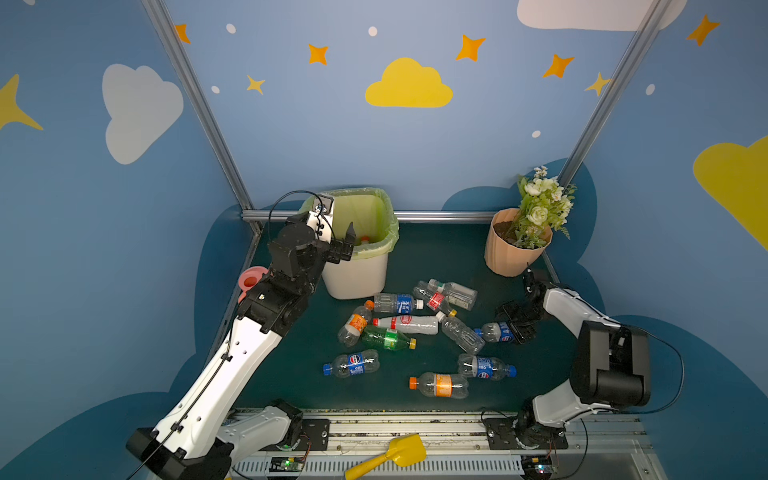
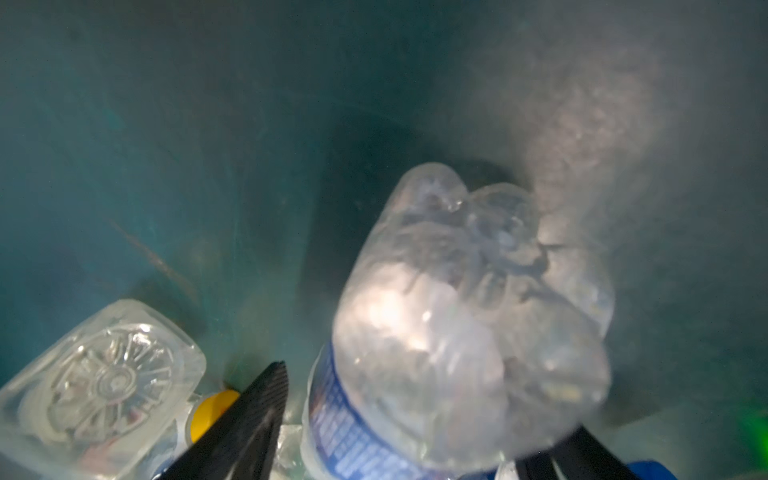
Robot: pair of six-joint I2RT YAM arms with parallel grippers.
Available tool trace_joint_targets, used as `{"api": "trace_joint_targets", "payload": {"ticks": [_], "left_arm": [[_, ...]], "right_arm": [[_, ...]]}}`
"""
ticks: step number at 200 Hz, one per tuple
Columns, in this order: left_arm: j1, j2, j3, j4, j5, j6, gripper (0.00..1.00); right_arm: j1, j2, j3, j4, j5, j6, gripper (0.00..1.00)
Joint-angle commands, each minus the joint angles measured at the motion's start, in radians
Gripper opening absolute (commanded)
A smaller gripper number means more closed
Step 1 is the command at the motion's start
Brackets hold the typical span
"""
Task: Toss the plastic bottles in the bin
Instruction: 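Lower the right gripper onto a blue-labelled water bottle while the left hovers, then lift the blue-labelled water bottle with the right gripper and drop it into the bin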
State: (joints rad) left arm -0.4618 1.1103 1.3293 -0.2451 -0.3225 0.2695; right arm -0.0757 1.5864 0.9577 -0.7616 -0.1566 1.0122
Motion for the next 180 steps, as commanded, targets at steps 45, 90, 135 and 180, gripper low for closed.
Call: {"api": "trace_joint_targets", "payload": {"ticks": [45, 90, 135, 180], "left_arm": [[0.019, -0.003, 0.027, -0.008, -0.049, 0.021, 1.00], [0.044, 0.004, 0.043, 0.033, -0.070, -0.067, 1.00], [0.058, 0.037, 0.053, 0.098, -0.157, -0.123, 1.00], [0.113, 0.137, 0.137, 0.053, -0.168, -0.310, 1.00]], "right_arm": [[0.011, 0.081, 0.078, -0.008, 0.028, -0.018, 0.61], [0.013, 0.051, 0.134, -0.018, 0.058, -0.056, 0.53], [0.008, -0.029, 0.260, 0.023, 0.051, -0.159, 0.53], [-0.010, -0.147, 0.318, 0.289, 0.007, -0.221, 0.53]]}}
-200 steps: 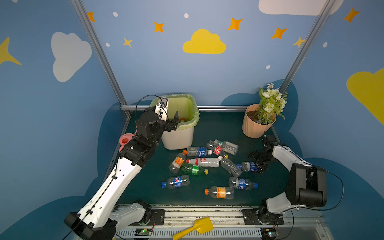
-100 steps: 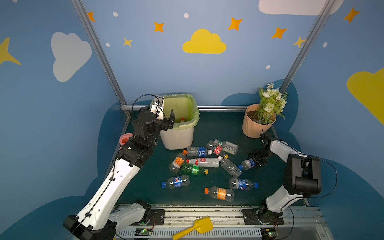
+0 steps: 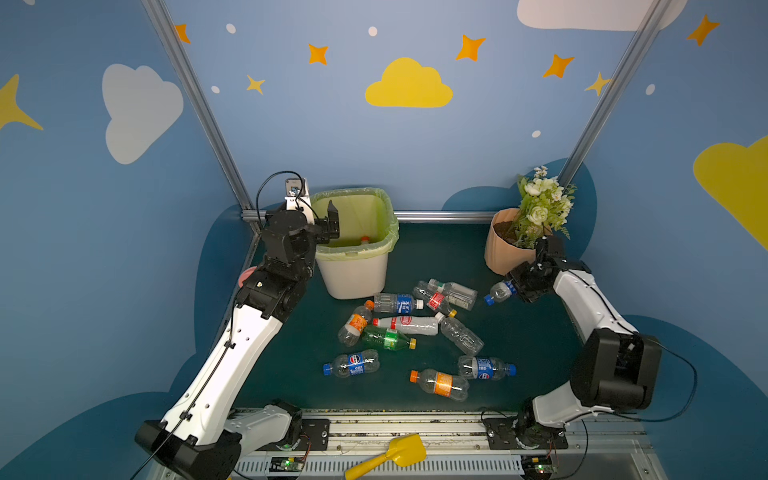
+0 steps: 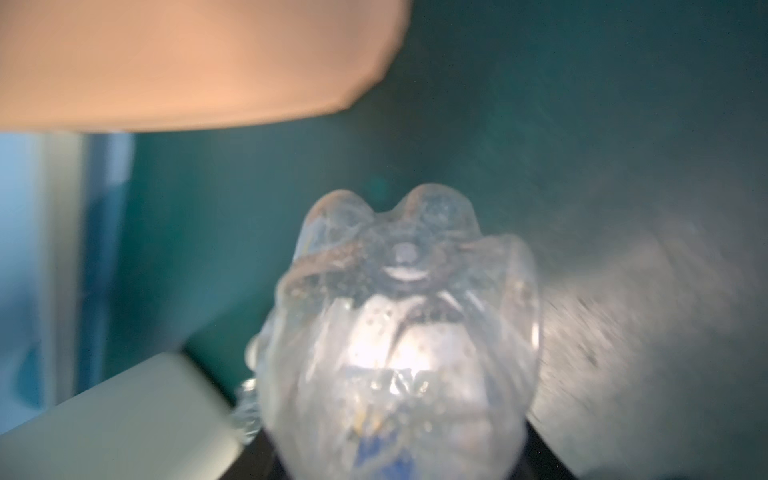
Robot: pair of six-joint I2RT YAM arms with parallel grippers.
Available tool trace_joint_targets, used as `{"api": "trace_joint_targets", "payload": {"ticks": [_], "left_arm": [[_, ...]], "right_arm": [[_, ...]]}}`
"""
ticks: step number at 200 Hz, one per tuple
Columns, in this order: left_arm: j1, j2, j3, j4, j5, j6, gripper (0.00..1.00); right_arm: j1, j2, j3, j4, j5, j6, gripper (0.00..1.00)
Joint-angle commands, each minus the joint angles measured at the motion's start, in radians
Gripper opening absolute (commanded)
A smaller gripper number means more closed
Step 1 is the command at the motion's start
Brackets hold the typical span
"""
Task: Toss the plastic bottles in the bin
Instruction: 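Lift the blue-labelled water bottle with the right gripper and drop it into the bin, then swing the right gripper back over the pile toward a white red-labelled soy-milk bottle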
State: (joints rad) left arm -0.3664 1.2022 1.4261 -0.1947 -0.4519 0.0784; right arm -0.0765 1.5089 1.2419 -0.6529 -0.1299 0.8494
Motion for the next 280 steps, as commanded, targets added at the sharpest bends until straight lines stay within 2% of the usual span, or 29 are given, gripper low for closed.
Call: {"api": "trace_joint_targets", "payload": {"ticks": [1, 20, 46, 71, 100, 128, 161, 179, 191, 212, 230, 241, 261, 280], "left_arm": [[0.019, 0.047, 0.041, 0.001, -0.041, -0.123, 1.00], [0.028, 0.095, 0.100, -0.046, -0.049, -0.192, 1.00], [0.029, 0.103, 0.131, -0.122, -0.091, -0.311, 1.00], [0.029, 0.020, 0.040, -0.191, -0.142, -0.457, 1.00], [0.028, -0.149, -0.122, -0.196, -0.174, -0.546, 1.00], [0.027, -0.244, -0.186, -0.294, -0.185, -0.598, 1.00], [0.029, -0.302, -0.255, -0.369, -0.174, -0.644, 1.00], [0.029, -0.314, -0.284, -0.380, -0.150, -0.652, 1.00], [0.029, -0.311, -0.296, -0.381, -0.136, -0.652, 1.00], [0.031, -0.300, -0.300, -0.382, -0.109, -0.636, 1.00], [0.041, -0.294, -0.289, -0.382, -0.082, -0.610, 1.00], [0.041, -0.296, -0.283, -0.382, -0.072, -0.597, 1.00], [0.044, -0.308, -0.287, -0.372, -0.056, -0.572, 1.00], [0.043, -0.318, -0.291, -0.370, -0.036, -0.563, 1.00]], "right_arm": [[-0.009, -0.073, 0.036, 0.190, -0.022, -0.060, 0.53], [-0.009, -0.089, 0.089, 0.327, -0.031, -0.100, 0.53], [-0.007, -0.039, 0.235, 0.422, -0.092, -0.128, 0.52], [0.002, 0.030, 0.382, 0.529, -0.163, -0.100, 0.51], [0.038, 0.106, 0.520, 0.699, -0.255, -0.020, 0.50], [0.159, 0.217, 0.709, 0.748, -0.357, -0.005, 0.51], [0.367, 0.340, 0.792, 0.765, -0.400, -0.041, 0.51], [0.486, 0.415, 0.803, 0.763, -0.399, -0.121, 0.53], [0.548, 0.485, 0.858, 0.701, -0.405, -0.191, 0.54], [0.623, 0.609, 1.037, 0.494, -0.443, -0.308, 0.62], [0.640, 0.635, 1.119, 0.329, -0.428, -0.368, 0.89], [0.630, 0.590, 1.086, 0.317, -0.399, -0.375, 0.92], [0.612, 0.444, 0.948, 0.405, -0.325, -0.398, 0.96], [0.604, 0.351, 0.884, 0.409, -0.292, -0.431, 0.97]]}}
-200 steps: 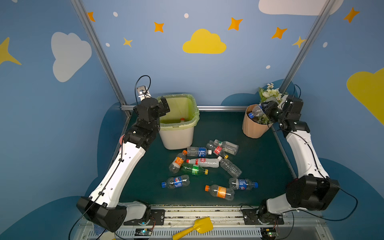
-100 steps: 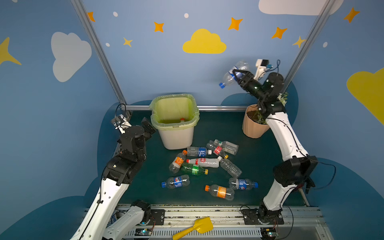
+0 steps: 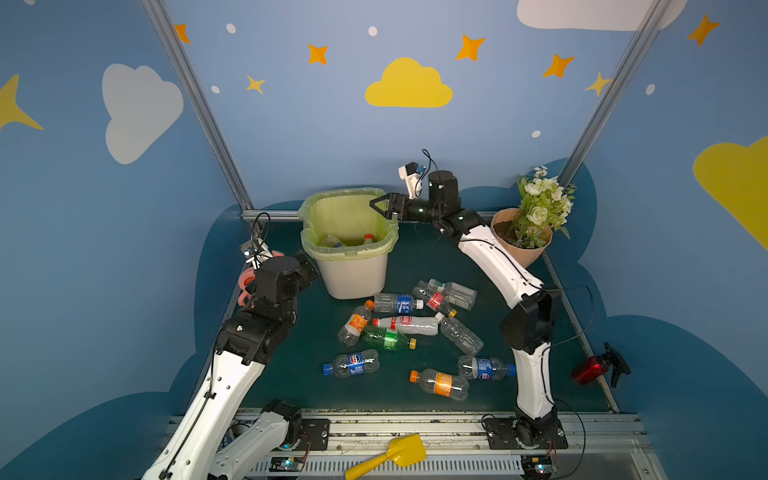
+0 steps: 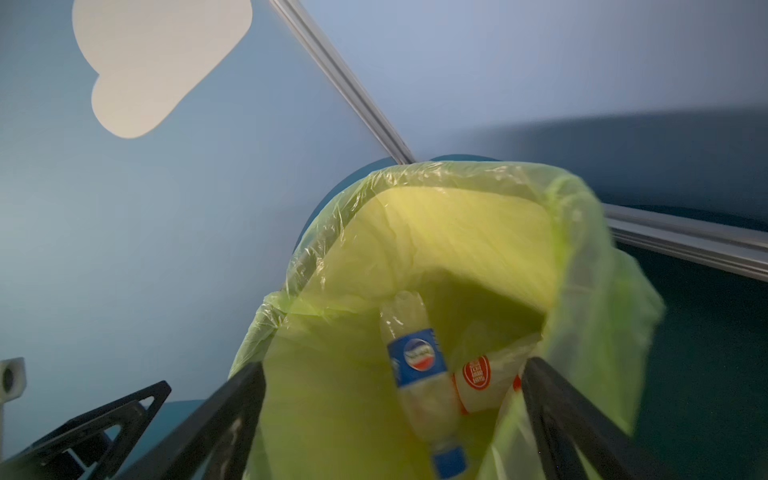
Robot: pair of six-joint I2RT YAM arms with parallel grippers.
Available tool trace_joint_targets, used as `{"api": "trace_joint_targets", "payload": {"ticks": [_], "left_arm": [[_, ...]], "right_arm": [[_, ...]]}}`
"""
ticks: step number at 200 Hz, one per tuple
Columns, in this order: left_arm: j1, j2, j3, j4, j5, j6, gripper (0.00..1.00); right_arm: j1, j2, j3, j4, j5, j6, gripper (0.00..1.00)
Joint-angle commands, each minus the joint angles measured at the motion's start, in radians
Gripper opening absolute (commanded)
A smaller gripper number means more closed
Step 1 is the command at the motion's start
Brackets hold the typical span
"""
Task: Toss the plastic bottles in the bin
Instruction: 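Swing the right gripper back over the pile toward a white red-labelled soy-milk bottle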
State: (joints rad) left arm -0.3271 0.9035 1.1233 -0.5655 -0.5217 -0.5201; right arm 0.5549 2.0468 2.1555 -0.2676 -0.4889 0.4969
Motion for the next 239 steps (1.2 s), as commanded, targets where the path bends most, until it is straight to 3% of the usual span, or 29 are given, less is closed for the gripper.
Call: {"api": "trace_joint_targets", "payload": {"ticks": [1, 26, 59, 107, 155, 239], "left_arm": [[0.004, -0.020, 0.012, 0.001, 0.035, 0.037, 1.00], [0.003, -0.027, 0.009, 0.000, 0.087, 0.067, 1.00], [-0.002, -0.067, -0.016, -0.046, 0.095, 0.045, 1.00], [-0.027, -0.163, -0.133, -0.096, 0.089, -0.047, 1.00], [-0.038, -0.158, -0.205, -0.098, 0.109, -0.092, 1.00], [-0.052, -0.096, -0.244, -0.057, 0.135, -0.102, 1.00]], "right_arm": [[-0.027, -0.190, -0.031, 0.021, 0.067, -0.080, 0.97], [-0.035, -0.304, -0.149, -0.003, 0.082, -0.122, 0.97], [-0.054, -0.540, -0.505, -0.007, 0.145, -0.221, 0.97], [-0.067, -0.765, -0.884, -0.171, 0.087, -0.492, 0.92], [-0.018, -0.779, -1.023, -0.346, 0.082, -0.623, 0.76], [0.108, -0.610, -1.035, -0.428, 0.284, -0.765, 0.73]]}}
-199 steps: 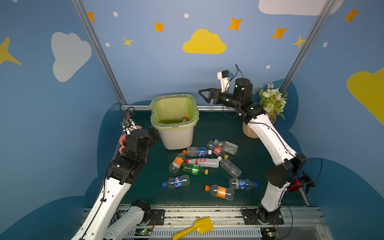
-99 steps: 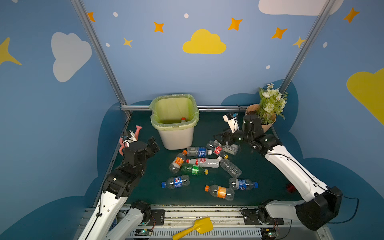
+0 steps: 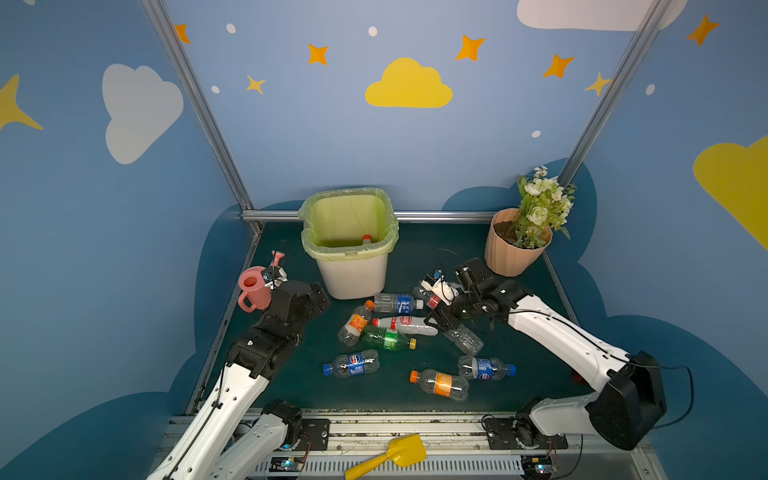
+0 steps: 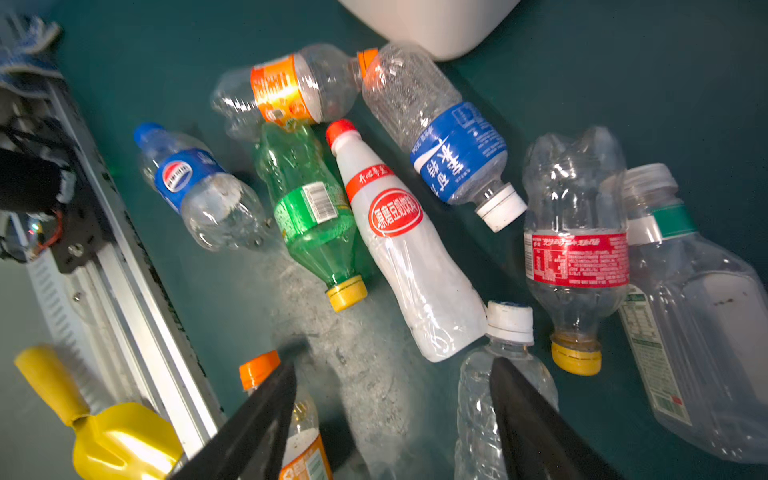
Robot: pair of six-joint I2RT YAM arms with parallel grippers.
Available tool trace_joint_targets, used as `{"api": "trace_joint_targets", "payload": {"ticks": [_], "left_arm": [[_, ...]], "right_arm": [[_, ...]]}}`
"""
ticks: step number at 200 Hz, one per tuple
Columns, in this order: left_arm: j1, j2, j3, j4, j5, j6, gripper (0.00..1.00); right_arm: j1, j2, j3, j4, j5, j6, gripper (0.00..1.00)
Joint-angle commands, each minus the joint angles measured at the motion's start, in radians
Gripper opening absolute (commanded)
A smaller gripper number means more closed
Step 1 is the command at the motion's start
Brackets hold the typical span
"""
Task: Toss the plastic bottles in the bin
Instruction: 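Swing the right gripper back over the pile toward a white red-labelled soy-milk bottle, then lower the right gripper around the soy-milk bottle and close it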
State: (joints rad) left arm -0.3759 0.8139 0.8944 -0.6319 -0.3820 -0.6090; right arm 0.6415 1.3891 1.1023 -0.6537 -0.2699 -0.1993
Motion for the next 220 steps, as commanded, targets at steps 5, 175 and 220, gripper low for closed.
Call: {"api": "trace_joint_targets", "payload": {"ticks": [5, 175, 220], "left_arm": [[-0.003, -0.008, -0.018, 0.012, -0.010, -0.008, 1.00], [0.004, -0.125, -0.152, 0.204, 0.018, 0.170, 1.00], [0.004, -0.134, -0.152, 0.179, 0.021, 0.178, 1.00]], "right_arm": [[0.027, 0.062, 0.025, -0.046, 0.068, -0.073, 0.73], [0.102, 0.370, 0.179, -0.072, 0.141, -0.283, 0.65], [0.104, 0.438, 0.207, -0.073, 0.165, -0.303, 0.62]]}}
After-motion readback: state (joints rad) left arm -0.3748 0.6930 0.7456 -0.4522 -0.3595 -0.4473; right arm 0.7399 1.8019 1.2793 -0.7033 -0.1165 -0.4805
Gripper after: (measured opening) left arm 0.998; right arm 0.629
